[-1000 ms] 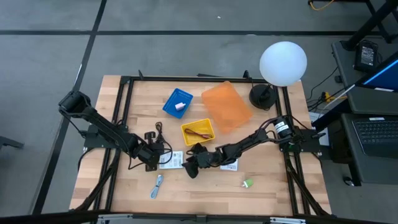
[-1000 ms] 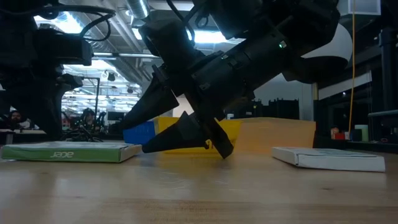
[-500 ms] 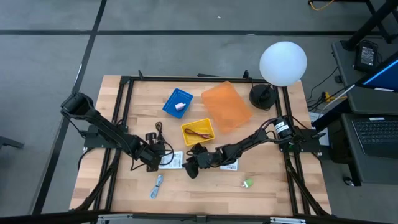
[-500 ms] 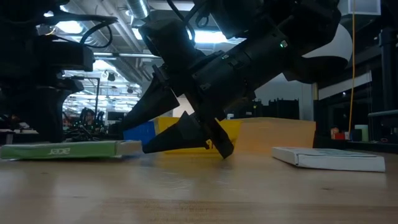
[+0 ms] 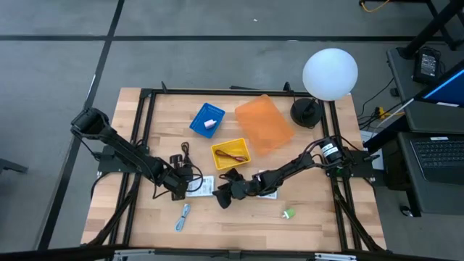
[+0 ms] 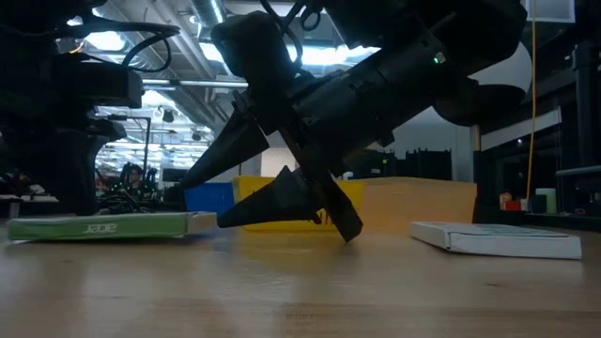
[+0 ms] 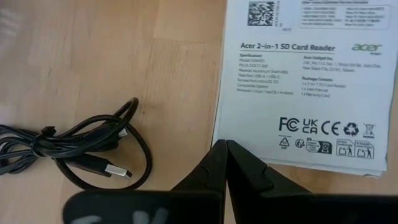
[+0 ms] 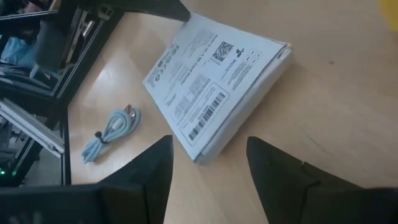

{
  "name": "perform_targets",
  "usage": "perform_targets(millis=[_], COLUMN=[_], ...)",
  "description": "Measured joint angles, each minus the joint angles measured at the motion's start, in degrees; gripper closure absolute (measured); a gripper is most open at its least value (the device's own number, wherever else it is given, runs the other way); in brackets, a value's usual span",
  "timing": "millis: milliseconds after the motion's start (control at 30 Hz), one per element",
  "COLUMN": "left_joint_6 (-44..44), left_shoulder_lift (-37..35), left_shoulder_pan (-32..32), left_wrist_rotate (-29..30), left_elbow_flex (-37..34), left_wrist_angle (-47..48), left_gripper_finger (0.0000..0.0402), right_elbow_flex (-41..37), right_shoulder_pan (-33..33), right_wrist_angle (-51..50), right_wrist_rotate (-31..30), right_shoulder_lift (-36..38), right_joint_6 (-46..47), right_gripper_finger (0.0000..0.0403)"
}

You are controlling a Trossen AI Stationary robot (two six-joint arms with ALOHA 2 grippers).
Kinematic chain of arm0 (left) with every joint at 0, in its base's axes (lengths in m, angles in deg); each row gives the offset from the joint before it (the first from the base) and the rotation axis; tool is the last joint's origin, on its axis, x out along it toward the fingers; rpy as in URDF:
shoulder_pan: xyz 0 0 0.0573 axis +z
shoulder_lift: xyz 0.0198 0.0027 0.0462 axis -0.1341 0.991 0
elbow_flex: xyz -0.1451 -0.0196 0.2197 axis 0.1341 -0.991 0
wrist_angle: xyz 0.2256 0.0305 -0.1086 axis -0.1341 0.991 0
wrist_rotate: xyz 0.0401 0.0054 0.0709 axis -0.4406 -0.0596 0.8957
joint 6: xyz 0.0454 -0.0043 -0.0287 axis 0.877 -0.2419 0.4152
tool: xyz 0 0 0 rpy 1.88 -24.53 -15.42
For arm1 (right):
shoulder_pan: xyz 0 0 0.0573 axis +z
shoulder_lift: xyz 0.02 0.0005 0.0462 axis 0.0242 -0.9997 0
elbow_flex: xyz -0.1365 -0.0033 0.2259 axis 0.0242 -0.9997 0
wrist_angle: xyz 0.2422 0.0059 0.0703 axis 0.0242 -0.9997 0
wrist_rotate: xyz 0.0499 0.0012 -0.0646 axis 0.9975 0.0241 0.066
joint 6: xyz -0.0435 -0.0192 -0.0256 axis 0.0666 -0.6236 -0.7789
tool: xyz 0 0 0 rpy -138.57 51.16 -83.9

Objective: Pick and place items into bin
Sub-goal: Put the white card reader box into the orange bin

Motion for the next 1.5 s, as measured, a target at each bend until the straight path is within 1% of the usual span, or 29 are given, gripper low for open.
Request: perform_targets(millis=[133, 300, 567, 900, 1167, 1367, 1433, 1500], left_joint_6=[-0.02, -0.48, -0.65, -0.62, -0.48, -0.45, -0.42, -0.2], left_shoulder_lift=[0.0, 0.02, -0.13, -0.05, 0.0, 0.02, 0.02, 0.04], left_shoulder_pan=[0.0, 0.0, 0.0, 0.0, 0.0, 0.0, 0.0, -0.02], left_wrist_rotate=[0.02, 0.03, 0.81, 1.25, 1.54, 1.62, 1.73, 1.99], left_elbow_flex=[-0.02, -0.14, -3.49, -3.65, -3.69, -3.69, -3.69, -3.72], left_wrist_angle=[-0.1, -0.39, -7.57, -7.99, -8.85, -9.48, -9.53, -9.81], left_gripper_finger=[0.0398, 0.0398, 0.0398, 0.0398, 0.0398, 0.0398, 0.0398, 0.0398], right_elbow_flex=[0.0, 0.15, 0.2, 0.21, 6.55, 8.88, 8.94, 8.94], right_shoulder_pan=[-0.26, -0.41, -0.65, -0.85, -1.82, -2.64, -2.68, -2.69], right_wrist_angle=[-0.07, -2.39, -3.3, -3.96, -8.9, -8.52, -8.53, -8.43], right_wrist_rotate=[0.01, 0.08, 0.35, 0.63, 2.54, 3.44, 3.37, 3.17], right_shoulder_lift=[0.02, 0.11, 0.11, -0.29, -3.97, -4.37, -4.37, -4.38], right_joint_6=[0.37, 3.09, 3.53, 6.24, 3.9, 0.35, 0.24, -0.28], right_gripper_finger=[0.021, 0.021, 0.021, 0.021, 0.021, 0.021, 0.0215, 0.0229])
